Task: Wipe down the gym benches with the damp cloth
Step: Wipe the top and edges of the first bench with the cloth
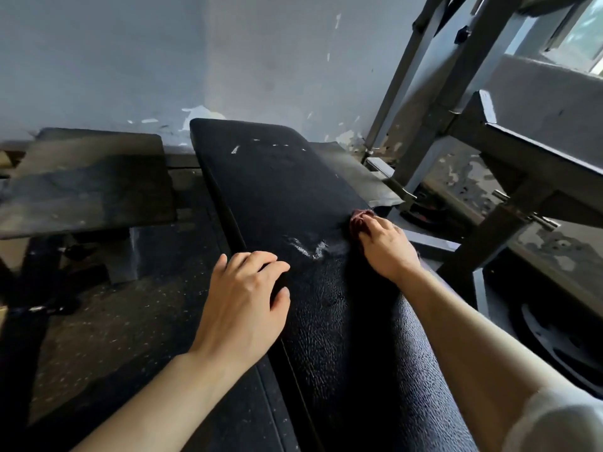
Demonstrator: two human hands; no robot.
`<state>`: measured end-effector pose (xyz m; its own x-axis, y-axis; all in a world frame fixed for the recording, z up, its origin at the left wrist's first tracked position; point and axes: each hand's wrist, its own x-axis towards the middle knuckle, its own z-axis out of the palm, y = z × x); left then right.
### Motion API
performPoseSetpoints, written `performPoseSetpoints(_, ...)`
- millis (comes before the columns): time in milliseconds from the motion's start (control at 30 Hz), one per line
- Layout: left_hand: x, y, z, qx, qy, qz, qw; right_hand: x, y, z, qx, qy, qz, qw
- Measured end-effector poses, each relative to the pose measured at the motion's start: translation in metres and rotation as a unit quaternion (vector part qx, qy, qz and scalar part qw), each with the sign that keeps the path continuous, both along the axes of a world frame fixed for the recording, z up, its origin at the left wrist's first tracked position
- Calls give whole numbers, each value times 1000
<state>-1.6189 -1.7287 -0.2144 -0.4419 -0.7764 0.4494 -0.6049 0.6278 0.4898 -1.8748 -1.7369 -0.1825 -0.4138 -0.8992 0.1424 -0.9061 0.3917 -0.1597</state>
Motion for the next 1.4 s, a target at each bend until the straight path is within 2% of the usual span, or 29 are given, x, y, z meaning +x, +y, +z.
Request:
performPoseSetpoints(100, 8, -5, 2, 4, 0, 2, 1000, 41, -12, -2, -17, 10, 12, 1000)
performPoseSetpoints(267, 8, -11, 8, 52, 1, 57, 997, 131, -24, -7, -43, 79, 193, 977)
performPoseSetpoints(367, 8, -8, 10, 65, 8, 70, 995, 129, -15, 3, -6, 105, 258, 960)
performPoseSetpoints(433, 10, -6, 12, 58, 5, 60, 996, 107, -14, 2, -13, 58, 243, 968)
performPoseSetpoints(533, 18, -4, 12, 69, -2, 39, 997, 68, -21, -4, -27, -6, 120, 992)
performPoseSetpoints(633, 27, -6, 12, 76, -2, 27, 997, 70, -30, -6, -12, -7, 49, 999)
performPoseSetpoints(700, 31, -7, 11, 81, -5, 21, 996, 98, -33, -8, -26, 7, 76, 997)
performPoseSetpoints(800, 29, -8, 9, 91, 4, 29, 995, 147, -28, -11, -45, 25, 185, 981)
performPoseSetpoints(900, 28, -7, 5, 113, 4, 45, 993, 159, -21, -9, -17, 35, 252, 967)
performPoseSetpoints(1000, 31, -7, 4, 101, 3, 30, 994, 126, -24, -13, -22, 18, 241, 970)
performPoseSetpoints(1133, 38, -4, 3, 106, -9, -1, 994, 88, -29, -11, -23, 33, 106, 994)
performPoseSetpoints(1200, 40, -3, 3, 103, -10, -17, 994, 98, -30, -12, -11, 27, 88, 996)
performPoseSetpoints(1400, 36, -2, 3, 113, -8, -5, 994, 145, 1, -12, -14, 11, 226, 974)
